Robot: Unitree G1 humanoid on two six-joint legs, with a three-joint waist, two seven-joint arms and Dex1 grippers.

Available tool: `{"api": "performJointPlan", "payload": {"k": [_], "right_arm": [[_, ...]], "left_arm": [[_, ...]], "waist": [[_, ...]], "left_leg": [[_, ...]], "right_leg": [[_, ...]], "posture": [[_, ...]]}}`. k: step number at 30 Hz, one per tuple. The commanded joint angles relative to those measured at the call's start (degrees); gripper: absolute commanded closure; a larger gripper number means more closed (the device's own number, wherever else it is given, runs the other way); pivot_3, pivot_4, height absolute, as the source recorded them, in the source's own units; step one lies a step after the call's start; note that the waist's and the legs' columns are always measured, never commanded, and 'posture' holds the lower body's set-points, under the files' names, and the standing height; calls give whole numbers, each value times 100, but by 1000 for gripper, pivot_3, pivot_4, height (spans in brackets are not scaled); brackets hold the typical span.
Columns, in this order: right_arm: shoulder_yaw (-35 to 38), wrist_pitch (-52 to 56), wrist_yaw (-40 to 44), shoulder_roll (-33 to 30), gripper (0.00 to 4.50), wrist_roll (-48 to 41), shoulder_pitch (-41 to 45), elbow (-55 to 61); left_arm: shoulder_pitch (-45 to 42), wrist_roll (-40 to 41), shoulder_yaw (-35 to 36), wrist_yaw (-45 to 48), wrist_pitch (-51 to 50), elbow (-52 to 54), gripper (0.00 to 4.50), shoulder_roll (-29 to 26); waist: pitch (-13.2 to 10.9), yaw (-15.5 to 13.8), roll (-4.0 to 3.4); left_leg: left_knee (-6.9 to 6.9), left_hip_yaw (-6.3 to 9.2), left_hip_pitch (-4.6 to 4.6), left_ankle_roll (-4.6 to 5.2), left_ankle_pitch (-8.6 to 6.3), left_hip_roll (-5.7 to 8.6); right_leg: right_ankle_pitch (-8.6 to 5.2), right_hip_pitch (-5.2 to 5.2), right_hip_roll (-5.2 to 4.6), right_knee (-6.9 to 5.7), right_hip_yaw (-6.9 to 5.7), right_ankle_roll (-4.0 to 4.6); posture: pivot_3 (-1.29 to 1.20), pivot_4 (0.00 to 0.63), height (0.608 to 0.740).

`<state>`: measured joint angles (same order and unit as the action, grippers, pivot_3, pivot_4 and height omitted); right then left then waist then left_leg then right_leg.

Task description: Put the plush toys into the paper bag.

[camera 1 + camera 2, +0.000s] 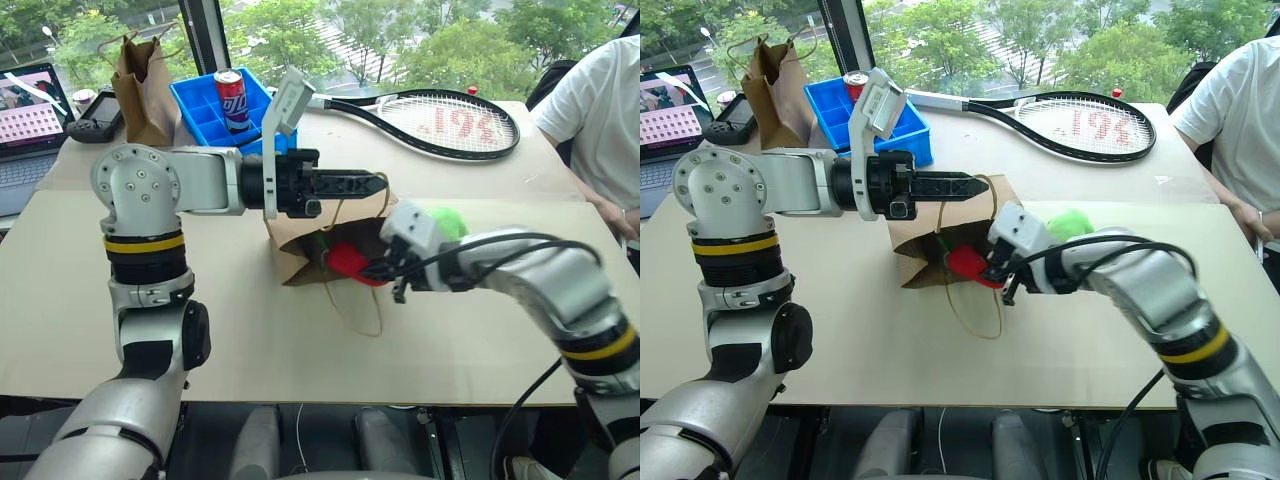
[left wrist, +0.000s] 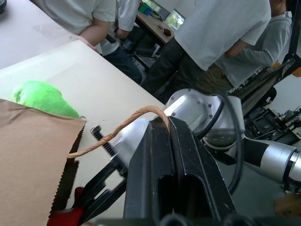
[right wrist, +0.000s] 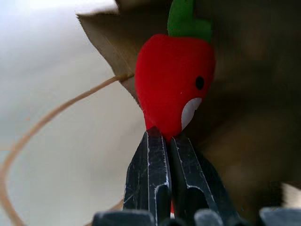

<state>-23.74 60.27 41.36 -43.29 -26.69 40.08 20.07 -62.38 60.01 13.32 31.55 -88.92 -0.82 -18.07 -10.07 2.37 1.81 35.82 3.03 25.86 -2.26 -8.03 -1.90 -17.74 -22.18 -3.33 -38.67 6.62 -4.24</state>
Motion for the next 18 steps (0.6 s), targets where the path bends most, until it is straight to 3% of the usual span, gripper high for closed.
{"api": "performJointPlan", "payload": {"k": [1,5,7,11,15,18], "right_arm": [[71,78,-501,494,4462,405,297,-241],[234,-6,-1092,1104,4462,765,252,-480],[826,-136,-1533,1825,4462,610,83,-677],[1443,-546,-2091,2597,4462,658,-216,-1012],[1820,-1070,-2525,2986,4462,884,-270,-1346],[2459,-1068,-2657,3657,4462,298,-351,-1365]], "left_arm": [[-83,181,216,-151,-27,150,4500,87],[-52,293,359,-355,-91,194,4500,162],[-29,327,412,-434,-111,207,4500,189],[-9,399,512,-582,-154,224,4500,236],[0,454,551,-678,-151,196,4500,214],[2,474,569,-738,-147,197,4500,234]], "waist": [[0,5,0],[0,18,0],[0,15,0],[0,13,1],[-1,3,0],[-1,12,0]], "left_leg": [[0,0,0,0,0,1],[2,1,-1,-1,1,0],[1,6,-3,-1,1,-1],[0,6,-3,-2,1,0],[1,7,-2,-6,4,2],[0,8,-4,-8,5,1]], "right_leg": [[0,-2,0,-3,1,0],[0,-8,1,-20,2,0],[0,-6,2,-21,-2,0],[1,-7,0,-26,-2,1],[1,-7,-1,-27,-4,2],[2,-7,0,-28,-4,3]], "posture": [[0,150,740],[0,150,740],[0,150,740],[0,150,740],[0,150,740],[0,150,740]]}}
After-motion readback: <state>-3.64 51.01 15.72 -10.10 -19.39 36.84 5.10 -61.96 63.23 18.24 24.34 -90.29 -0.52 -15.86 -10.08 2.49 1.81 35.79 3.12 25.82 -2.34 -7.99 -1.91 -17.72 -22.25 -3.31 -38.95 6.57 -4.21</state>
